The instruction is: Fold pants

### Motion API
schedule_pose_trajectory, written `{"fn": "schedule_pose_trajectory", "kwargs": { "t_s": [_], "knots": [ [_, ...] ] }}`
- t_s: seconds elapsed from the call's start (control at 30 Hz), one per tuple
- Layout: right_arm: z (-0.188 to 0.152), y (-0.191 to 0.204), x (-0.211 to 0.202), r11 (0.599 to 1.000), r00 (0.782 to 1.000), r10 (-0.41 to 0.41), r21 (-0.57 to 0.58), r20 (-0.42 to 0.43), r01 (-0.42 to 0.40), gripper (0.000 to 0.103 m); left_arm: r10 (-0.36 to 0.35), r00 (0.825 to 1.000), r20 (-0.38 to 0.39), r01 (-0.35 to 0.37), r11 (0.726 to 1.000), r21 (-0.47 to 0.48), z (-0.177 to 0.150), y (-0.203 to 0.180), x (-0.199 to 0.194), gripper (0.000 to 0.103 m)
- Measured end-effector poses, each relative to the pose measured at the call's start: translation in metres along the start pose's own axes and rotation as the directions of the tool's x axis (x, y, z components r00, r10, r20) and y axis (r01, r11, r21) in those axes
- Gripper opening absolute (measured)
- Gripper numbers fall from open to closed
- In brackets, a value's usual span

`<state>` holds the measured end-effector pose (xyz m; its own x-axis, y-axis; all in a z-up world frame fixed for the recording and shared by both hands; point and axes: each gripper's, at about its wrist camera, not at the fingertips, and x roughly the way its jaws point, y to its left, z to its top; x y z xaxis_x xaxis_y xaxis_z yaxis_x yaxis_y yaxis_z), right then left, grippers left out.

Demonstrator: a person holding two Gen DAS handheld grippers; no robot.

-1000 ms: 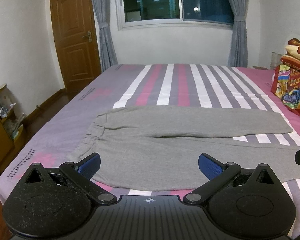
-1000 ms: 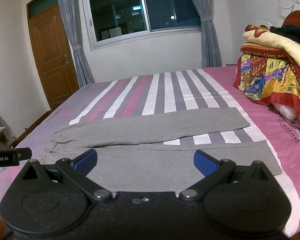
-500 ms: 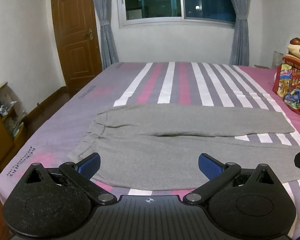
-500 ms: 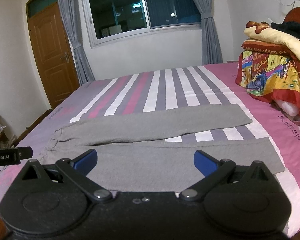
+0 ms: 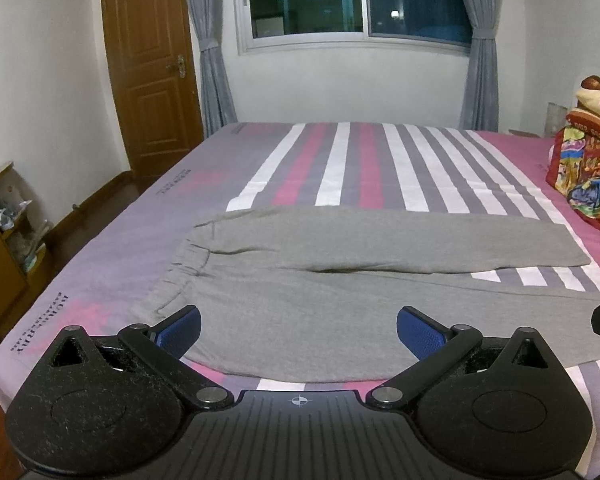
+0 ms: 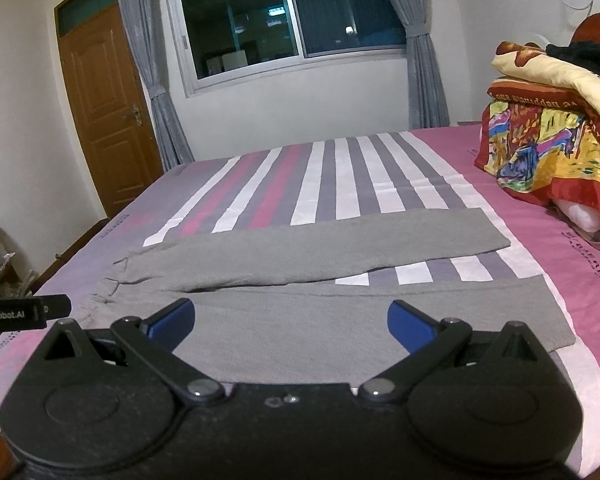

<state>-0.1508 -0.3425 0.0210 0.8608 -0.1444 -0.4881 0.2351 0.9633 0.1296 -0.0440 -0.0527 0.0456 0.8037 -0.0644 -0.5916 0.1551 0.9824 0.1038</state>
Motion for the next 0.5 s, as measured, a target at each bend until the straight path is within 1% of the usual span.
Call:
{"fn": "schedule_pose_trajectory", "kwargs": {
  "t_s": [0.23,0.43,0.5],
  "knots": [
    [0.003,0.005,0.004,0.999,1.000,0.016,-0.035,0.021,-0.015,0.103,0.010,1.000,0.005,-0.010,1.000,0.001,0.002,0.002,0.007,0.103],
    [0.007,0.010,0.011,0.998,0.998,0.049,-0.048,0.032,-0.048,0.103,0.026,1.000,0.000,-0.026,1.000,-0.006,0.008,0.010,0.020,0.103],
    [0.009,0.011,0.014,0.997,0.997,0.067,-0.049,0.036,-0.065,0.103,0.015,1.000,-0.002,-0.015,1.000,-0.023,0.011,0.015,0.024,0.103]
  ]
}}
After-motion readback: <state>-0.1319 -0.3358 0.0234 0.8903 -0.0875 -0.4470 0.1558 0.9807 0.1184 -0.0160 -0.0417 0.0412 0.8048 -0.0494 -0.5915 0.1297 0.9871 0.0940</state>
